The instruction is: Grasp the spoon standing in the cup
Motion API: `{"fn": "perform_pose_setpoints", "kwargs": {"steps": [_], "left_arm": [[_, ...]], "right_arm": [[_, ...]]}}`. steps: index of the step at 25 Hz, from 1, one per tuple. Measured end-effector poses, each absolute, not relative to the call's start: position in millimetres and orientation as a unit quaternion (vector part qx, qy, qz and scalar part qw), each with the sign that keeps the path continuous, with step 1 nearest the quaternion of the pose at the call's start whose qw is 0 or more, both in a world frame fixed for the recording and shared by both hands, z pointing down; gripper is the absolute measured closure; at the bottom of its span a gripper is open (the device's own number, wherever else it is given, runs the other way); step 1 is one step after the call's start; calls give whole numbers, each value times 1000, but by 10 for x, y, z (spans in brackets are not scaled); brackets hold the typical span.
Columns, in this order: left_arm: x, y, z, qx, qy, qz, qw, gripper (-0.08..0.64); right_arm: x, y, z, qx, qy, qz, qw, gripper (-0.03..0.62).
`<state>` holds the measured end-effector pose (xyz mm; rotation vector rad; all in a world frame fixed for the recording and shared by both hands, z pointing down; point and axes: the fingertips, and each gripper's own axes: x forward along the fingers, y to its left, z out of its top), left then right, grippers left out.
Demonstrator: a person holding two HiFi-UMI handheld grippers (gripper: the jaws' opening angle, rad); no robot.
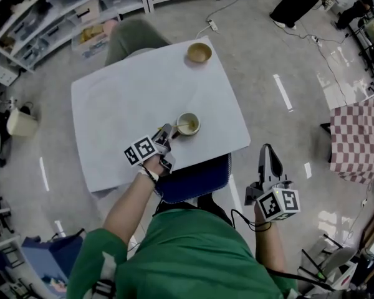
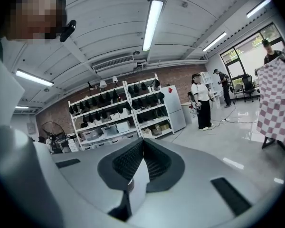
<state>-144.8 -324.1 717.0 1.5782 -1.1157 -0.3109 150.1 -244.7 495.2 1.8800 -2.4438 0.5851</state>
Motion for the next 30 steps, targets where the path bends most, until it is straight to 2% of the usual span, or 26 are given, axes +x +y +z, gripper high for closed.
{"fn": "perform_pose_setpoints", "kwargs": {"steps": [12, 30], "left_arm": [[-1563, -3001, 6891, 696, -466, -145, 527, 538], [-1443, -2767, 5969, 733, -456, -165, 477, 537]], "right_arm": [[1338, -2257, 4958, 582, -792, 183, -5, 569], [1241, -2321, 4719, 546, -820, 170, -14, 569]]}}
